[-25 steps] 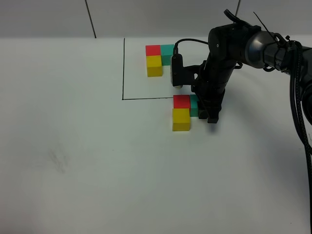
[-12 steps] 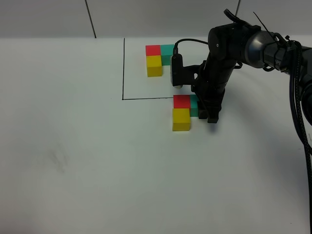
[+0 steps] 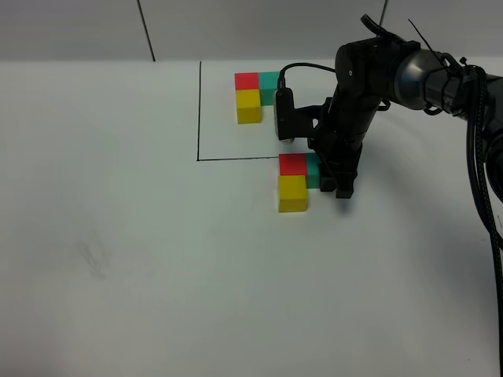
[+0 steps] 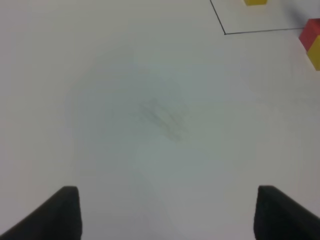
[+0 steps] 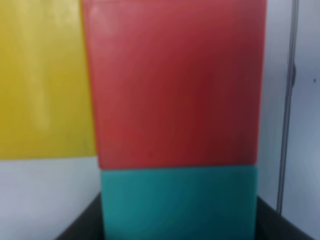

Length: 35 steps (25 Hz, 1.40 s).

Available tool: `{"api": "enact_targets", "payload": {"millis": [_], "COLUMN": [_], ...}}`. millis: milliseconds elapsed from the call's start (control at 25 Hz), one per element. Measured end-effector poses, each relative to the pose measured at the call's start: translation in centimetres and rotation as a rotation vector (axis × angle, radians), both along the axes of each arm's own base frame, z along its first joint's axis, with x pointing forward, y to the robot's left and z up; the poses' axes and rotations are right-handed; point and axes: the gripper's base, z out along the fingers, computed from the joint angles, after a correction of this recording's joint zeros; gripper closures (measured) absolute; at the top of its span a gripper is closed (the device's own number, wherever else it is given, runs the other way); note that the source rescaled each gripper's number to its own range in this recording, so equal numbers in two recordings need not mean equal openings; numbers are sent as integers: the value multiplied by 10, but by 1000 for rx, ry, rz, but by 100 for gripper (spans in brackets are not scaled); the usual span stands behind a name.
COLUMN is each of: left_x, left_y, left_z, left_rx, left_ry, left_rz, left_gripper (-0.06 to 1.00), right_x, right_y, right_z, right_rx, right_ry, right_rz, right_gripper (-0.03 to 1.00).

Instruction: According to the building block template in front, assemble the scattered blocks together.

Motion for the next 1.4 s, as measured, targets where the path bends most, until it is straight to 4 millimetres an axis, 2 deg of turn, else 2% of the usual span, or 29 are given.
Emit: {"api": "enact_targets", "payload": {"millis": [320, 400, 440, 520, 600, 720, 800, 920, 1080, 1120, 1240, 1320, 1400], "left_x": [0, 0, 0, 0, 0, 0, 0, 0, 0, 0, 0, 0, 0], "left_y": [0, 0, 0, 0, 0, 0, 0, 0, 0, 0, 0, 0, 0], "left_z": [0, 0, 0, 0, 0, 0, 0, 0, 0, 0, 0, 0, 0], "left_rx": [1, 1, 1, 1, 1, 1, 1, 1, 1, 1, 1, 1, 1], "left_ry": [0, 0, 0, 0, 0, -1, -1, -1, -1, -1, -1, -1, -1], "left_rz": [-1, -1, -1, -1, -1, -1, -1, -1, -1, -1, -1, -1, -1], "left_gripper": [37, 37, 37, 37, 37, 37, 37, 37, 37, 37, 37, 37, 37], "right_x": [0, 0, 0, 0, 0, -3, -4, 2, 8, 7, -5, -21, -40], "right_y": [0, 0, 0, 0, 0, -3, -10, -38, -110, -134, -182, -203, -220], "right_z": [0, 3, 3, 12, 27, 56, 72, 88, 100, 103, 113, 122, 136], "right_rx": [1, 4, 6, 13, 28, 52, 72, 106, 109, 102, 110, 147, 202], "right_ry": [0, -8, -9, -26, -52, -86, -93, -83, 1, 33, 97, 105, 42], "right_rz": [6, 6, 5, -3, -44, -155, -272, -490, -865, -962, -1143, -1221, -1282], "right_gripper": [96, 91, 86, 70, 44, 11, 2, -2, -3, -3, -3, -3, -3]}}
